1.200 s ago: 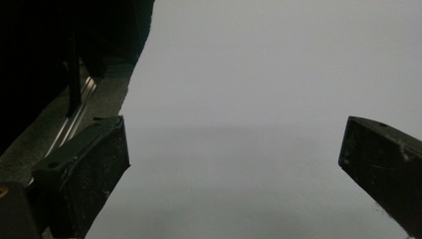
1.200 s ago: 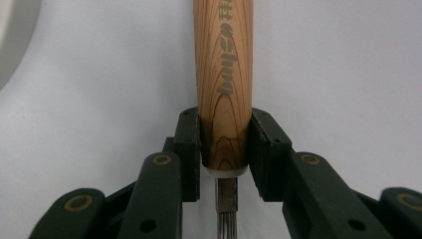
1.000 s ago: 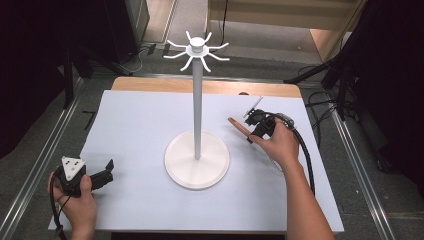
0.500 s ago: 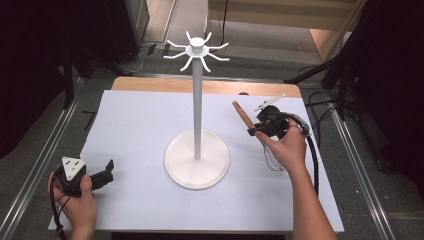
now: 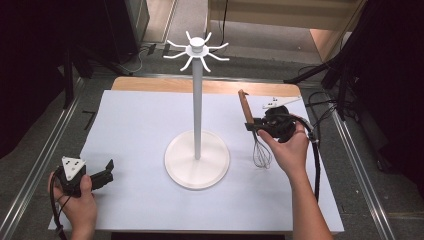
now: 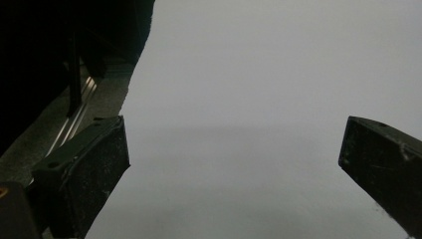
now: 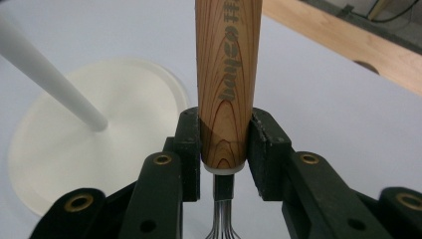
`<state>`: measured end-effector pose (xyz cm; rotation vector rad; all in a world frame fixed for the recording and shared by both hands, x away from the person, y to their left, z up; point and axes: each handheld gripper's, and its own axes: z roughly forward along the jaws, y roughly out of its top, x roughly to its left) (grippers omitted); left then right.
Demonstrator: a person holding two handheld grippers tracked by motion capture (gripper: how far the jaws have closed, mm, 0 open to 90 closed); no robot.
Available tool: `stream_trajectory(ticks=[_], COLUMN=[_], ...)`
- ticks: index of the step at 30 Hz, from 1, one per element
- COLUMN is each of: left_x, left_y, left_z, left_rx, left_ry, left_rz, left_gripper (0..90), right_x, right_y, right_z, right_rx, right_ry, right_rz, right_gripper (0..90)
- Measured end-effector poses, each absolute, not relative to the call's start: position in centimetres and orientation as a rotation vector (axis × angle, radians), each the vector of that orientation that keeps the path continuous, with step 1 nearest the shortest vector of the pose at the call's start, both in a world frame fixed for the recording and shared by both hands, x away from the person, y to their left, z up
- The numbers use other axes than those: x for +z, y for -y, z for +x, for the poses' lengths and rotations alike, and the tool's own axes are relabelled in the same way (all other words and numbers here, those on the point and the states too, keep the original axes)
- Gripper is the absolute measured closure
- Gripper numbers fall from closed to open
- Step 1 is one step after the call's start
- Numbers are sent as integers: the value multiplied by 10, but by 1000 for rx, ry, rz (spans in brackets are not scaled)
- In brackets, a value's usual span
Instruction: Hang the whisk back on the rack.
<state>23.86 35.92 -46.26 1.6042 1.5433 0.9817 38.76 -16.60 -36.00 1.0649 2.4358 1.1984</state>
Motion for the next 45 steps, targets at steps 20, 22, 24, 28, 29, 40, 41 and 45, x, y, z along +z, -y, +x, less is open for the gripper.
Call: stream_trajectory(ticks=[20,22,24,28,29,40,41,45], left_x=[-463,-463,-463,-463,-463,-463,-463,-463], left_y=[-359,-359,-359,-359,-359,-359,-359,-359], left_z=[239,239,239,239,239,239,239,239], left_rx=[983,984,983,984,985,987,987,986], left_ry=[-1543,-1543,-1543,-1544,-1545,-1547,-1549,-1548], left_rz=[1604,1604,1605,1603,1602,1602,1601,1598], left_gripper=[1,1,1,1,1,1,1,1], right_x=[-332,-330,-328,-325,-325,-316,-316,-311], right_y=[164,164,165,164,163,162,162,161], right_z=[353,351,349,346,345,335,333,329], right_rx=[1554,1582,1605,1641,1629,1740,1751,1778], right_ry=[-2211,-2193,-2173,-2178,-2179,-2089,-2079,-2040], right_rz=[950,947,945,885,870,787,792,782], right_gripper=[706,706,706,706,706,705,705,705])
